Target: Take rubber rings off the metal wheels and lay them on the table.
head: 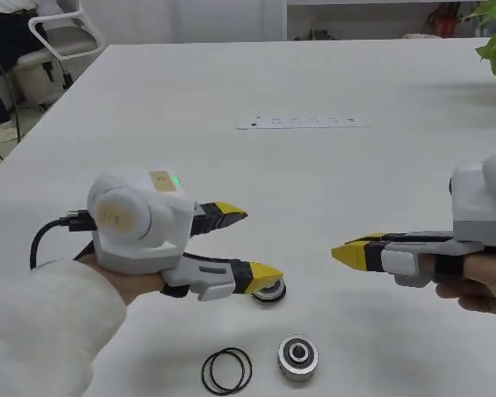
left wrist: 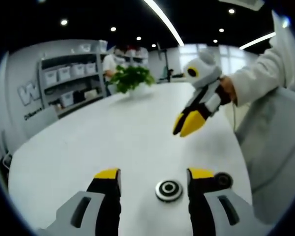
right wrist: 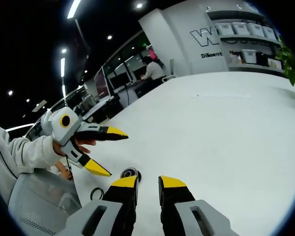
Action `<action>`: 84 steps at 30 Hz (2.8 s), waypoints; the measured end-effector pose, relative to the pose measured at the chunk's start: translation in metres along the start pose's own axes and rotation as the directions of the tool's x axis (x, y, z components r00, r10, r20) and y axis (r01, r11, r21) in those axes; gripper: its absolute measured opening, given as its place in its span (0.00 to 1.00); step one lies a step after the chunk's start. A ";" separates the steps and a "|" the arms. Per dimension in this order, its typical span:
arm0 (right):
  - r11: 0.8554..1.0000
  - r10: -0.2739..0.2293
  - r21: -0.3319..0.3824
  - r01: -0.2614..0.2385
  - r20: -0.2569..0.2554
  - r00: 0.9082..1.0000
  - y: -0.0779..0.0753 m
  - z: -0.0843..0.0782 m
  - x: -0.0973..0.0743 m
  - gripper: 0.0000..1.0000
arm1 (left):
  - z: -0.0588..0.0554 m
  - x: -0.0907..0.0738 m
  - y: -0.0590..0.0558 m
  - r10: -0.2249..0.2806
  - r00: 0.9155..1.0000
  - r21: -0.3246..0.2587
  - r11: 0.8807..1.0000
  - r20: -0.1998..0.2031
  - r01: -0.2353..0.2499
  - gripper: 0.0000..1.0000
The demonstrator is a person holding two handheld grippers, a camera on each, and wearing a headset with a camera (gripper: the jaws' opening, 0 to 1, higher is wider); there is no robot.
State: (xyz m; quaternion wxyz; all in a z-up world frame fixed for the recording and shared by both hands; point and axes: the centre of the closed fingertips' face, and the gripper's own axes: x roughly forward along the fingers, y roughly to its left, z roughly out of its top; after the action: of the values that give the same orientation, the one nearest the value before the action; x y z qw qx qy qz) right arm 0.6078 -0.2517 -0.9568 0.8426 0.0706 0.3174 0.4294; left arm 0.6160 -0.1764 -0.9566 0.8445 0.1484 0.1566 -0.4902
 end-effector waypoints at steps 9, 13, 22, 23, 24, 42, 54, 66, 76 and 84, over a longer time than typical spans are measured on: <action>1.000 0.010 -0.009 -0.010 -0.022 1.000 0.002 -0.005 0.003 0.14 | -0.024 0.010 -0.012 -0.037 0.997 -0.019 0.999 -0.061 0.036 0.38; 1.000 0.013 -0.018 -0.014 -0.032 0.999 0.003 -0.007 0.004 0.13 | -0.032 0.012 -0.016 -0.047 0.995 -0.009 0.999 -0.093 0.046 0.33; 1.000 0.016 -0.022 -0.017 -0.036 0.999 0.004 -0.008 0.004 0.13 | -0.036 0.014 -0.021 -0.061 0.993 -0.033 0.998 -0.102 0.058 0.23; 1.000 0.016 -0.024 -0.017 -0.037 0.999 0.004 -0.008 0.004 0.13 | -0.036 0.015 -0.022 -0.062 0.993 -0.036 0.998 -0.101 0.059 0.22; 1.000 0.017 -0.024 -0.018 -0.039 0.999 0.004 -0.008 0.004 0.13 | -0.036 0.015 -0.022 -0.064 0.993 -0.040 0.997 -0.100 0.061 0.21; 0.991 0.055 -0.118 -0.071 -0.136 0.989 0.019 -0.033 0.019 0.11 | -0.037 0.017 -0.031 -0.092 0.990 -0.086 0.993 -0.110 0.082 0.14; 0.955 0.076 -0.258 -0.146 -0.260 0.963 0.032 -0.067 0.038 0.15 | -0.034 0.021 -0.044 -0.128 0.986 -0.069 0.990 -0.111 0.121 0.14; 0.949 0.066 -0.283 -0.141 -0.257 0.964 0.032 -0.067 0.044 0.21 | -0.032 0.023 -0.052 -0.153 0.983 -0.059 0.987 -0.103 0.148 0.14; 0.911 0.064 -0.377 -0.166 -0.268 0.961 0.031 -0.068 0.041 0.11 | -0.032 0.024 -0.052 -0.153 0.983 -0.060 0.987 -0.101 0.147 0.14; 0.904 0.034 -0.401 -0.146 -0.272 0.962 0.027 -0.068 0.040 0.02 | -0.032 0.024 -0.052 -0.149 0.984 -0.062 0.988 -0.100 0.143 0.14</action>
State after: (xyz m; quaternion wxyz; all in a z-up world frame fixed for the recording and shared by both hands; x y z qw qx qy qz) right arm 0.5657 -0.2143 -1.0191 0.7685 -0.1532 0.3220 0.5314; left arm 0.5780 -0.2065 -1.0005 0.8006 0.1389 0.2243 -0.5379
